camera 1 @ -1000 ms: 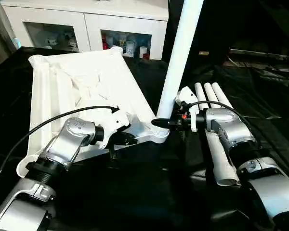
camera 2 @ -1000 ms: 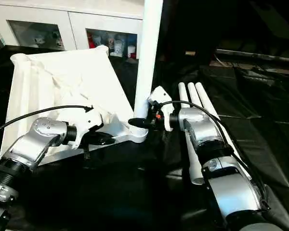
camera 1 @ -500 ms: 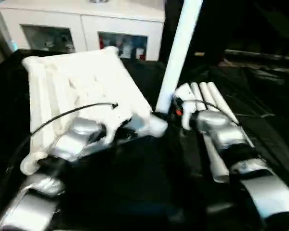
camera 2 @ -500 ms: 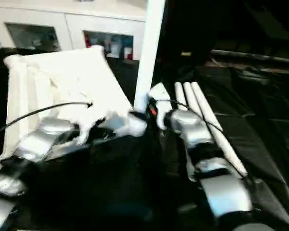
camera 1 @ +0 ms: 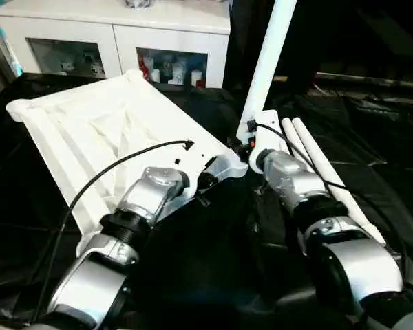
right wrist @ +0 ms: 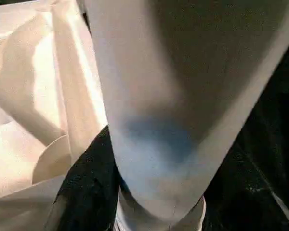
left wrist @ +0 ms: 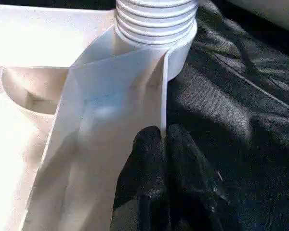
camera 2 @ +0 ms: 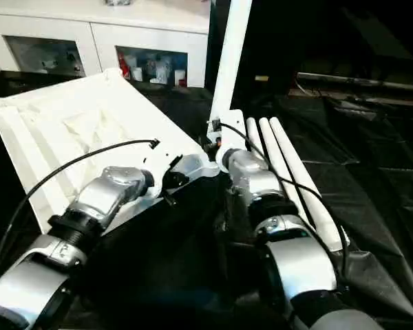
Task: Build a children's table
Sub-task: Insert table leg to table base
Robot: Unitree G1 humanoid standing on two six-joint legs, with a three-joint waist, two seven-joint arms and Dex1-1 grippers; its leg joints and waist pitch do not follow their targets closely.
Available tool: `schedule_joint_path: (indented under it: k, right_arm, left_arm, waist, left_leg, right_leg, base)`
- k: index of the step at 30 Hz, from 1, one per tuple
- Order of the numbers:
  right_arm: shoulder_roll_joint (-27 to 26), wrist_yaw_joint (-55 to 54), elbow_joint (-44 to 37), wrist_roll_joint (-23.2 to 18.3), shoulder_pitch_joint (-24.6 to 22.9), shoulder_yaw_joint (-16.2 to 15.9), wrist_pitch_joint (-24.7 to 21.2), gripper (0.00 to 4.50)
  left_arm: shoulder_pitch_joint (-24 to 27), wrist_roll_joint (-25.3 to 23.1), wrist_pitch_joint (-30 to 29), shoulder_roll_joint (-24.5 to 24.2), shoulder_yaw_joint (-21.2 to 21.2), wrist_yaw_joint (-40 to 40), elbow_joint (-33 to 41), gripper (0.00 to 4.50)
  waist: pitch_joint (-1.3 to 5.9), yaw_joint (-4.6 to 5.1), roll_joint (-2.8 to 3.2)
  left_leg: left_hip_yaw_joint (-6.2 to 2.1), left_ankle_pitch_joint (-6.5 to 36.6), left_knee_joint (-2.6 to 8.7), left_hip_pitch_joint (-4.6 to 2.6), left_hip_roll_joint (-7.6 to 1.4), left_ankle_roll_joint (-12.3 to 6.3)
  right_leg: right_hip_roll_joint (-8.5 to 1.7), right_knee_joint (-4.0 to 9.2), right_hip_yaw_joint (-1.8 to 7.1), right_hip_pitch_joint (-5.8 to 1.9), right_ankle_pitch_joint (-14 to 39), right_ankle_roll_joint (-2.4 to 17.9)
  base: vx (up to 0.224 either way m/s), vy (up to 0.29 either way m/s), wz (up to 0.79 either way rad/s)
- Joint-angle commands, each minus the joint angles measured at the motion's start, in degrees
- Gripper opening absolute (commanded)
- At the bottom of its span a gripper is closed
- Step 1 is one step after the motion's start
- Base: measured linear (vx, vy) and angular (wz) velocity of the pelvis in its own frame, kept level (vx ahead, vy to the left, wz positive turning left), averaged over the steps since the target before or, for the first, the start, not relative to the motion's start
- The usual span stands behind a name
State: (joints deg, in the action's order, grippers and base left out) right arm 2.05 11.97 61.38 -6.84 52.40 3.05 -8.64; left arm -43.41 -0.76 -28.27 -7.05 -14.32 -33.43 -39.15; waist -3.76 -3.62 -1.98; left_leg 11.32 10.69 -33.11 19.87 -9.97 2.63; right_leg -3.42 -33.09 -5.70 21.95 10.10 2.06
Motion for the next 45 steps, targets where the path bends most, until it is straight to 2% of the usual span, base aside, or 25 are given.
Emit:
schedule_joint_path:
  k: [1,18,20,22,24,29,30,33,34,35,36,41,43,44,45]
  right_arm:
    - [-1.8,-1.0,8.0,0.9,-4.1,-0.3,-7.1,1.89]
    - [-2.1,0.2,8.3,3.1,-3.2,-1.5,-6.6,1.89]
    - [-2.1,1.3,8.2,2.7,-2.9,-1.2,-6.6,2.59]
    - [-1.9,2.3,8.0,2.8,-2.5,-1.4,-6.6,2.62]
    - [-1.8,2.8,7.7,2.8,-2.2,-1.3,-6.7,2.87]
    - [-1.5,3.8,7.4,2.9,-1.6,-0.7,-6.3,3.26]
    - [-1.3,4.4,7.2,2.6,-1.3,-0.3,-6.3,3.47]
    - [-0.7,6.3,6.6,2.7,-1.1,-0.5,-5.6,3.54]
    - [-0.4,7.6,6.0,2.6,-1.1,-0.6,-5.5,3.74]
    - [-0.2,8.5,5.6,2.6,-1.1,-0.7,-5.4,3.74]
    - [0.6,11.8,3.6,2.7,-1.5,-1.5,-4.4,3.84]
    - [3.8,17.1,-2.2,3.0,-3.0,-3.0,-4.9,4.18]
    - [5.5,20.2,-6.2,2.8,-4.7,-3.9,-5.8,4.42]
    - [6.3,21.6,-8.1,2.6,-5.5,-4.1,-6.5,4.49]
    - [7.2,23.3,-10.4,2.4,-6.5,-4.4,-7.5,4.49]
  left_arm:
    - [-2.7,0.5,0.1,1.2,0.8,0.7,0.3,0.00]
    - [-2.7,0.0,-0.5,0.9,1.3,0.6,0.2,0.00]
    - [-2.9,-0.1,-0.3,0.8,1.4,0.6,-0.1,0.00]
    - [-3.0,-0.2,-0.2,0.6,1.4,0.5,-0.1,0.00]
    - [-3.0,-0.2,0.0,0.4,1.4,0.4,-0.2,0.00]
    - [-3.0,-0.3,0.2,0.3,1.4,0.1,-0.2,0.00]
    - [-3.1,-0.3,0.3,0.2,1.3,-0.1,-0.1,0.00]
    - [-3.1,-0.3,0.6,0.1,1.2,-0.5,0.0,0.00]
    - [-3.1,-0.4,0.8,0.0,1.1,-0.7,0.1,0.00]
    - [-3.1,-0.4,1.0,0.0,1.0,-0.9,0.1,0.00]
    - [-2.9,-0.5,1.5,-0.4,0.8,-1.7,0.4,0.00]
    - [-2.2,-0.7,3.5,-1.6,-0.3,-4.5,1.7,0.00]
    - [-1.9,-0.7,4.4,-2.1,-0.5,-5.5,2.0,0.00]
    - [-1.7,-0.7,4.4,-2.4,-0.6,-5.8,2.2,0.00]
    - [-1.5,-0.6,4.2,-2.6,-0.6,-6.2,2.6,0.00]
  waist:
    - [3.02,0.02,0.90]
    - [2.74,0.34,0.59]
    - [2.77,0.31,0.64]
    - [2.77,0.41,0.68]
    - [2.84,0.30,0.58]
    - [2.93,0.15,0.69]
    - [3.01,0.11,0.67]
    - [3.32,-0.10,0.65]
    - [3.33,-0.12,0.74]
    - [3.31,-0.11,0.72]
    - [3.45,-0.22,0.66]
    - [4.07,-0.62,0.64]
    - [4.77,-1.00,0.69]
    - [4.85,-1.14,0.63]
    - [4.78,-1.30,0.46]
  left_leg:
    - [-2.65,20.3,4.45,-1.06,-4.07,1.28]
    - [-2.85,22.7,4.51,-1.21,-3.99,1.09]
    - [-2.88,22.7,4.45,-1.27,-4.00,0.98]
    - [-2.92,22.7,4.47,-1.27,-3.98,0.96]
    - [-2.87,22.1,4.50,-1.05,-4.06,0.98]
    - [-2.74,20.7,4.55,-1.03,-4.13,0.79]
    - [-2.70,20.0,4.57,-0.83,-4.19,0.73]
    - [-2.53,17.4,4.51,-0.46,-4.27,0.45]
    - [-2.43,16.5,4.51,-0.57,-4.36,0.33]
    - [-2.34,16.4,4.44,-0.56,-4.32,0.23]
    - [-2.27,15.0,4.37,-0.31,-4.31,-0.26]
    - [-1.96,9.2,3.86,-0.06,-4.31,-2.11]
    - [-1.78,2.6,3.17,0.25,-4.17,-4.42]
    - [-1.76,1.0,3.05,0.29,-4.16,-5.32]
    - [-1.66,-0.7,2.82,0.54,-4.02,-7.18]
  right_leg:
    - [-6.63,5.44,3.83,-1.07,27.1,7.3]
    - [-6.81,6.20,3.67,-0.56,32.6,5.2]
    - [-6.85,6.24,3.67,-0.50,33.1,5.0]
    - [-6.71,6.21,3.67,-0.50,33.0,5.2]
    - [-6.90,6.11,3.75,-0.65,32.0,5.3]
    - [-6.85,5.91,3.86,-0.70,30.1,6.2]
    - [-6.91,5.74,3.92,-0.91,28.7,6.7]
    - [-6.95,5.21,4.08,-1.34,24.2,7.9]
    - [-6.84,4.96,4.11,-1.24,22.5,8.7]
    - [-6.81,4.90,4.13,-1.26,21.9,9.0]
    - [-6.85,4.54,4.16,-1.68,19.7,9.8]
    - [-6.81,3.40,4.20,-2.26,11.2,12.0]
    - [-6.49,1.84,4.13,-2.64,0.4,14.1]
    - [-6.45,1.52,4.09,-2.67,-2.3,14.7]
    - [-6.33,1.19,4.06,-2.63,-5.9,15.5]
  base:
    - [0.000,0.000,0.00]
    - [0.000,0.000,0.00]
    - [0.000,0.000,0.00]
    - [0.000,0.000,0.00]
    - [0.000,0.000,0.00]
    - [0.000,0.000,0.00]
    - [0.000,0.000,0.00]
    - [0.000,0.000,0.00]
    - [0.000,0.000,0.00]
    - [0.000,0.000,0.00]
    - [0.000,0.000,0.00]
    - [0.000,0.000,0.00]
    - [0.000,0.000,0.00]
    - [0.000,0.000,0.00]
    - [0.000,0.000,0.00]
